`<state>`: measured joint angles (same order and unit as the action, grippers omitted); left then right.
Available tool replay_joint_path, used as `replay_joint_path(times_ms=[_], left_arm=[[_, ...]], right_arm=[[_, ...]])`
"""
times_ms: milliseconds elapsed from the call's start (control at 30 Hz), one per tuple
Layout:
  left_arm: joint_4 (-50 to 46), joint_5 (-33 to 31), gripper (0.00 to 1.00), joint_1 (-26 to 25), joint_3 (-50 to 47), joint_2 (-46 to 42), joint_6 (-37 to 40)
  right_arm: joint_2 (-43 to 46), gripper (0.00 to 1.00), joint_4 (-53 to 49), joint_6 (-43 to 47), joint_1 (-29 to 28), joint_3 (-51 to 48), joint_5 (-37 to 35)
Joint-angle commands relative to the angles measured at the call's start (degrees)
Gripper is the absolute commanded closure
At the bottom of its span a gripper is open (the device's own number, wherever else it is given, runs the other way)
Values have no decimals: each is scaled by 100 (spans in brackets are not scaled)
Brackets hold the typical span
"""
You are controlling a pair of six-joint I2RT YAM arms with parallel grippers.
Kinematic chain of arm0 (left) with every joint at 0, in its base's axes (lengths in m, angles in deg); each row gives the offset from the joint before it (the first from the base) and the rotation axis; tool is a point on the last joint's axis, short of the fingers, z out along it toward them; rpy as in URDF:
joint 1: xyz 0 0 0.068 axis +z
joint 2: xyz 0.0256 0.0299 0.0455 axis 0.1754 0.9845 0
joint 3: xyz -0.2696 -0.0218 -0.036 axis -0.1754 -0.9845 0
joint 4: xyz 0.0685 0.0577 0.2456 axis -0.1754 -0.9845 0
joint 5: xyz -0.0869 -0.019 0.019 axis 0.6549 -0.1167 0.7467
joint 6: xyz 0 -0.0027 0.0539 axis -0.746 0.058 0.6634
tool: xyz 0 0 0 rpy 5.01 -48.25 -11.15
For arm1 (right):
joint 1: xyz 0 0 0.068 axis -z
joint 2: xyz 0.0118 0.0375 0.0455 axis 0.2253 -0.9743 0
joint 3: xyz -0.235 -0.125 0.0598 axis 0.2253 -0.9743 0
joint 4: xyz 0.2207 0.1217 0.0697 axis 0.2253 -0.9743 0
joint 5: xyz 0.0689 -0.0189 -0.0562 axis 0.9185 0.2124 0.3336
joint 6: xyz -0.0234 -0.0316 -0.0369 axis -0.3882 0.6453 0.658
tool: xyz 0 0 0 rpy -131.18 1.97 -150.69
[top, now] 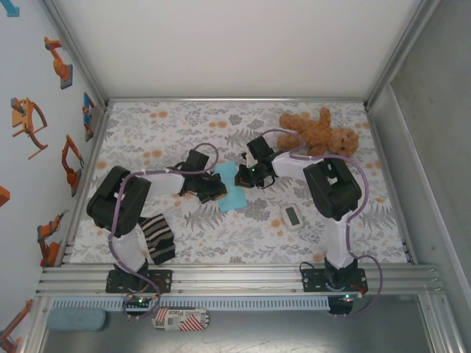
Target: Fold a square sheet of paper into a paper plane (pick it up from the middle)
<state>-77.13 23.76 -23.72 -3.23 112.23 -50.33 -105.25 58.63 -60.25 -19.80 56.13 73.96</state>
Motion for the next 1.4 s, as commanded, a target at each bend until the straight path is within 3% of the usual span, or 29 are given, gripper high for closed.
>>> replay_joint_path(times_ms=[0, 167, 400, 700, 933, 1067, 1367], left_arm=[[-188, -79, 100, -93, -113, 66, 162], [-440, -189, 100, -155, -617, -186, 515], [-1228, -675, 100, -614, -1097, -1001, 840], [-1990, -1201, 100, -807, -864, -2067, 1022], [-1517, -1535, 98, -574, -476, -2131, 667], [-967, -1497, 91, -456, -402, -1944, 308], [-227, -1372, 70, 15, -332, -1997, -73]], right_arm=[[-1058, 100, -1079, -4, 43, -555, -1628], [-1060, 99, -1070, -94, 39, -593, -1702], [-1068, 99, -1044, -226, 43, -638, -1699], [-1021, 99, -1044, -262, 42, -616, -1687], [-552, 99, -744, -794, 43, -935, -1546], [-91, 98, -321, -1328, 21, -1279, -1358], [1174, 81, 39, -1190, 12, -472, -844]])
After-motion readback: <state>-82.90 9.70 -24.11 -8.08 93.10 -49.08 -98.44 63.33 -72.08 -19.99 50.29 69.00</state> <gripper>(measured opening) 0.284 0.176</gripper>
